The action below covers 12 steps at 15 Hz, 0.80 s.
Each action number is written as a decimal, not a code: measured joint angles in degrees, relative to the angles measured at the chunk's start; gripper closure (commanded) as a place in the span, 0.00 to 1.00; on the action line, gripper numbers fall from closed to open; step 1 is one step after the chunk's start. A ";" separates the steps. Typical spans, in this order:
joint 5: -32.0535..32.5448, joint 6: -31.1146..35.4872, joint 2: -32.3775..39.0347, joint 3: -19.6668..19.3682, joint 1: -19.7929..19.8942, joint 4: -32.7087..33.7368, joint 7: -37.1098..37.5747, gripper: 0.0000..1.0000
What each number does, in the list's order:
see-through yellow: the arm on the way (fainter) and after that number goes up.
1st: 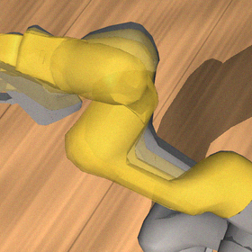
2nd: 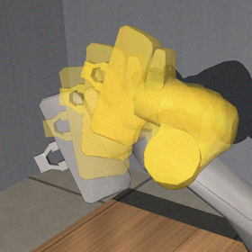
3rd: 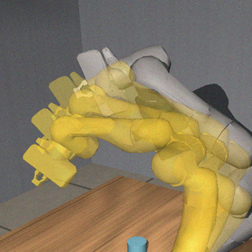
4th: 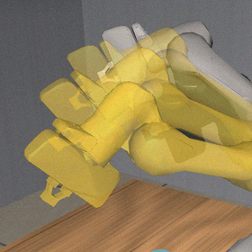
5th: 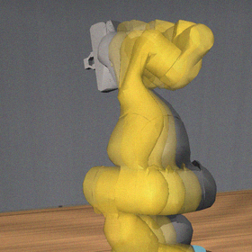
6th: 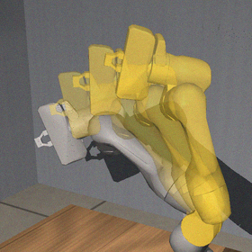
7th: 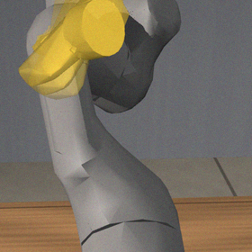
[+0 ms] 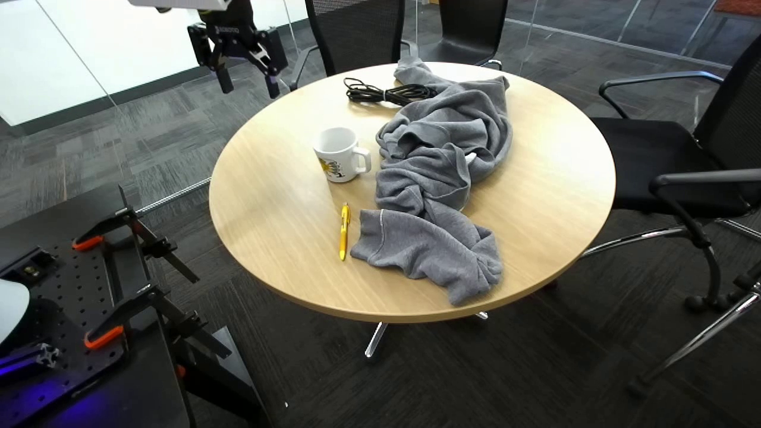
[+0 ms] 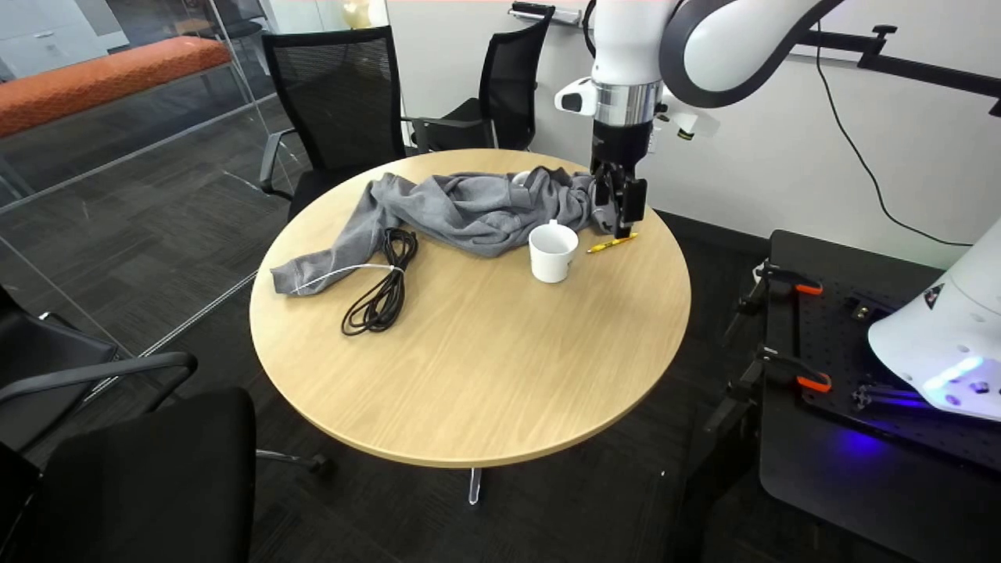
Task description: Move the white mug forward, place the yellow pen inside the white mug
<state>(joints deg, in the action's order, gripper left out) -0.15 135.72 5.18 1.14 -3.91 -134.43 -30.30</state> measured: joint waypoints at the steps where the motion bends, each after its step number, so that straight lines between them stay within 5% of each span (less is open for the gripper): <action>1: 0.44 1.02 1.00 0.14 0.00 0.11 0.00 0.00; 12: 10.41 15.72 13.30 0.28 2.17 2.25 0.16 0.00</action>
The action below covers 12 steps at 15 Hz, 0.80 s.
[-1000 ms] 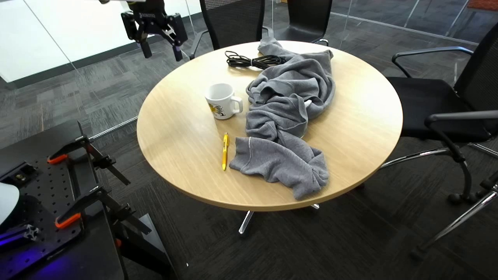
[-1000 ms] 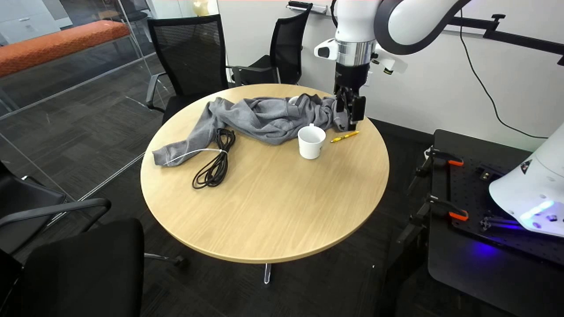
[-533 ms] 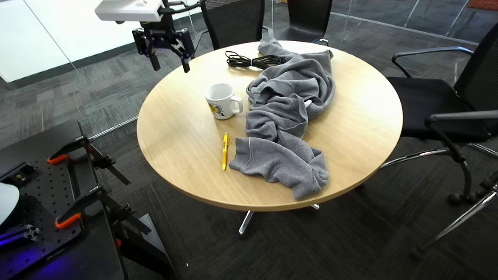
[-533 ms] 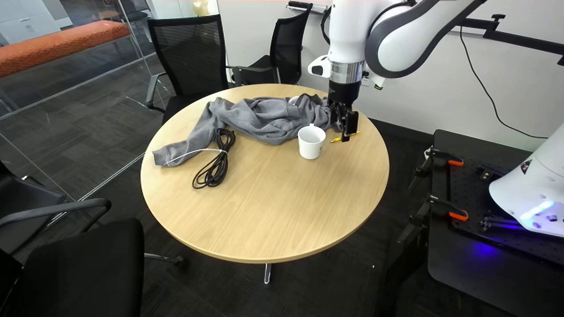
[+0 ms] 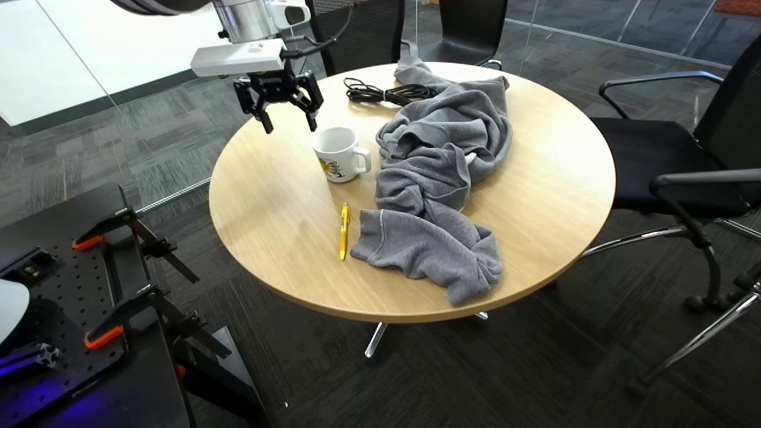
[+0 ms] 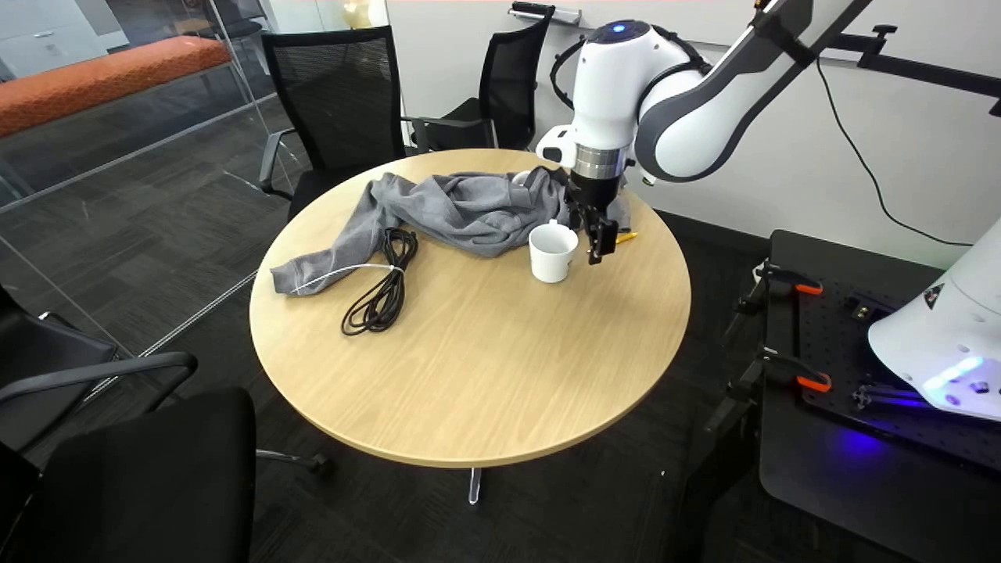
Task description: Move the white mug forward, place the yellow pen inside the white mug
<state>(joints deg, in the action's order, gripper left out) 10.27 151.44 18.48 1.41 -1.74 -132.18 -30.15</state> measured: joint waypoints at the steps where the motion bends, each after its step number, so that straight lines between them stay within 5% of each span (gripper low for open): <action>1: 0.06 0.69 0.79 0.05 0.29 0.34 -0.02 0.00; 12: 0.06 1.98 9.09 3.05 3.73 5.85 -0.23 0.00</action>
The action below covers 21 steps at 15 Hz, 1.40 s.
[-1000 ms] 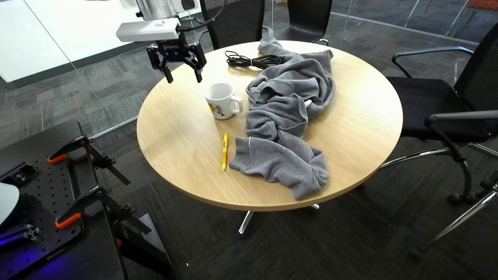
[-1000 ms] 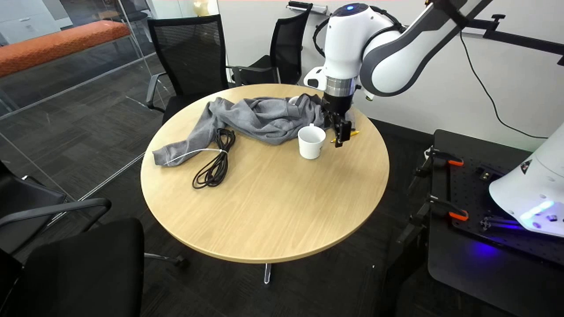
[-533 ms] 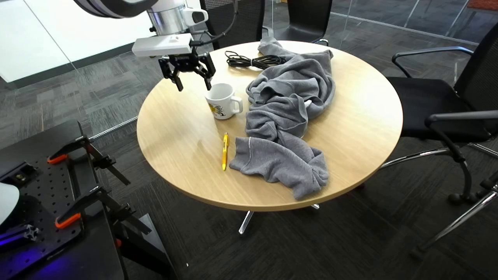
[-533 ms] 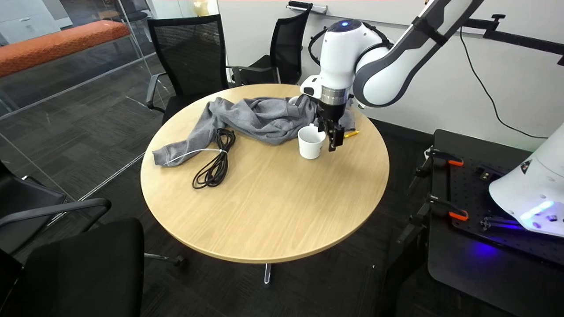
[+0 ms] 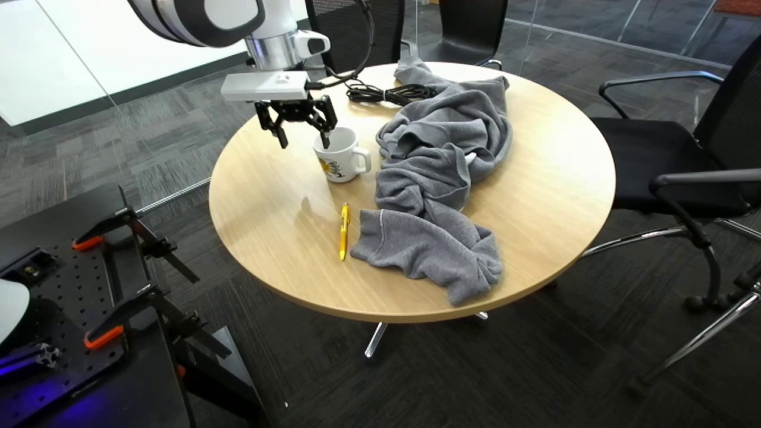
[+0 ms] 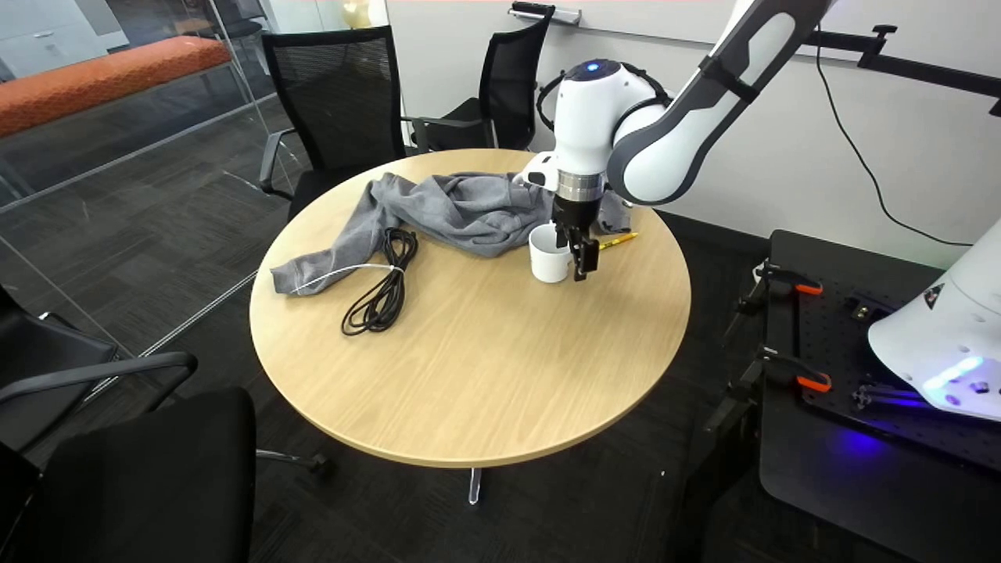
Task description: Move the white mug forward, place the yellow pen inside the white mug
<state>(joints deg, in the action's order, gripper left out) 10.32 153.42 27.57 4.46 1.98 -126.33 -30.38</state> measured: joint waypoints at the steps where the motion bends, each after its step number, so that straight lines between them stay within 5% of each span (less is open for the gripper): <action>1: 0.00 0.00 0.76 0.28 0.20 0.70 -0.03 0.09; 2: 0.00 0.00 1.54 0.58 0.41 1.43 -0.04 0.26; 11: 0.00 0.00 6.02 1.24 1.16 6.38 -0.04 0.95; 21: 0.66 0.02 6.17 1.55 1.78 7.17 -0.06 0.97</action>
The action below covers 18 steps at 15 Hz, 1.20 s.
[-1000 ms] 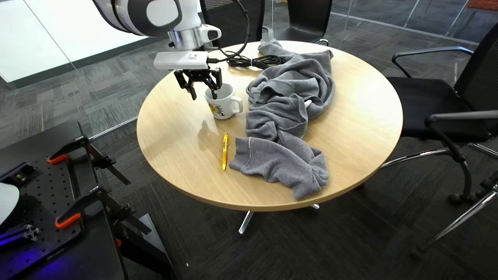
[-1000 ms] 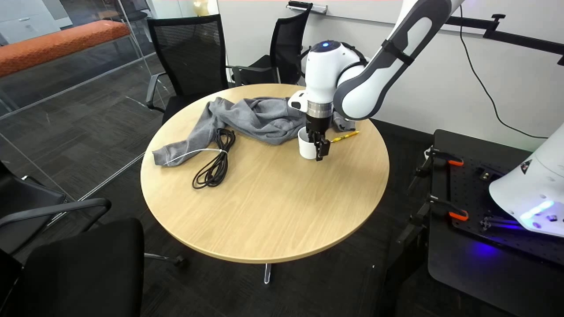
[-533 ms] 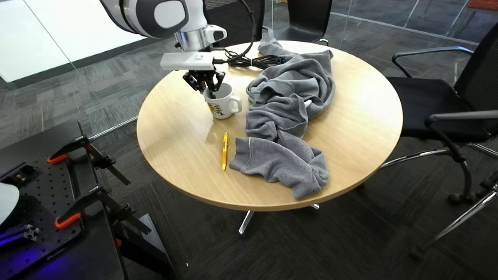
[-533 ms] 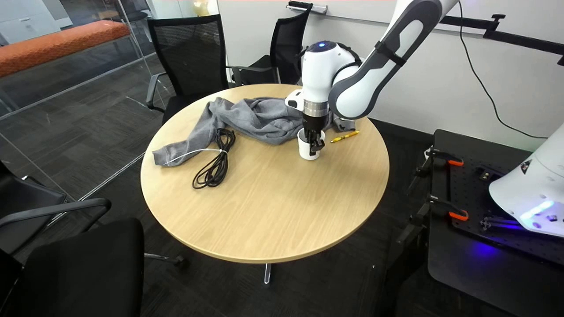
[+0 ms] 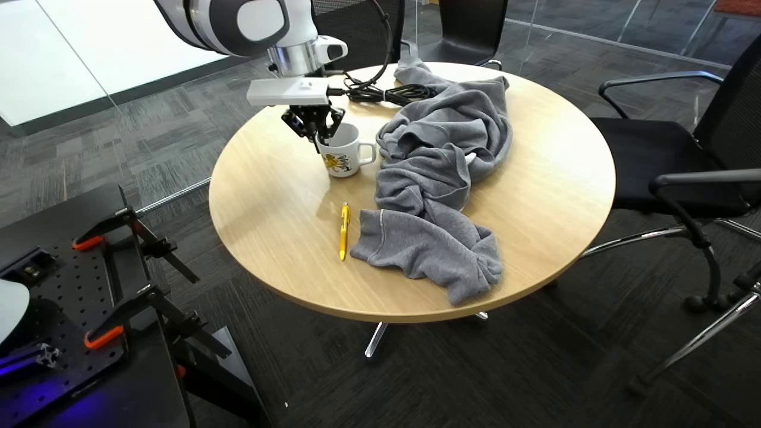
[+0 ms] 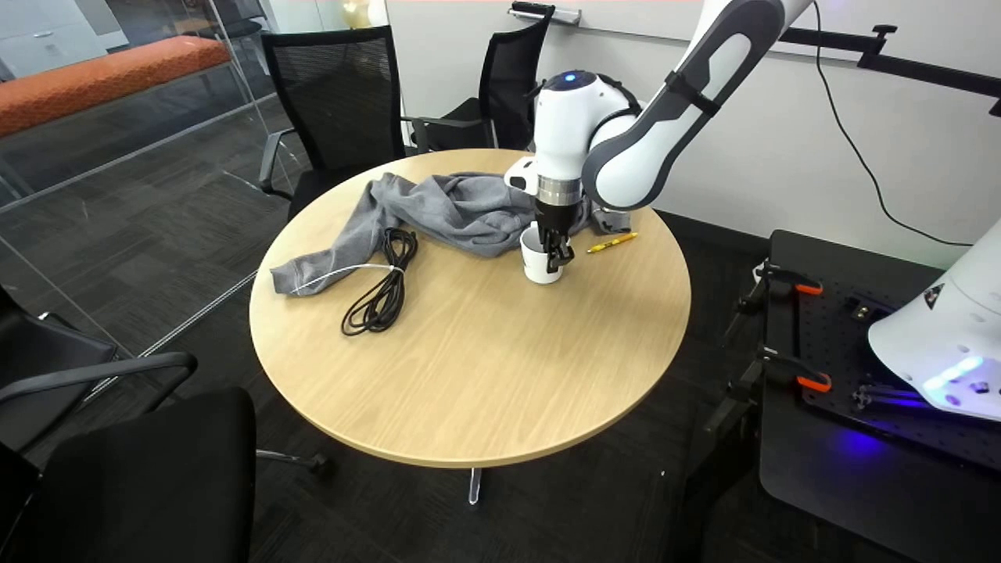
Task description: Move the white mug forward, place the yellow pen inside the white mug
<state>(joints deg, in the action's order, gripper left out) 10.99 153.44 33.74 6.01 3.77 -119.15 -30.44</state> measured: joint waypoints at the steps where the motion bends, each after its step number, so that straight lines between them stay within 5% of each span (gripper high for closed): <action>1: 0.59 0.00 -0.02 0.00 -0.25 -0.08 0.18 0.97; 18: 8.96 0.01 -3.58 -1.62 -14.66 -6.44 14.06 0.97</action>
<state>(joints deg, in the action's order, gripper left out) 19.95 153.44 30.17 4.40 -10.89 -125.59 -16.38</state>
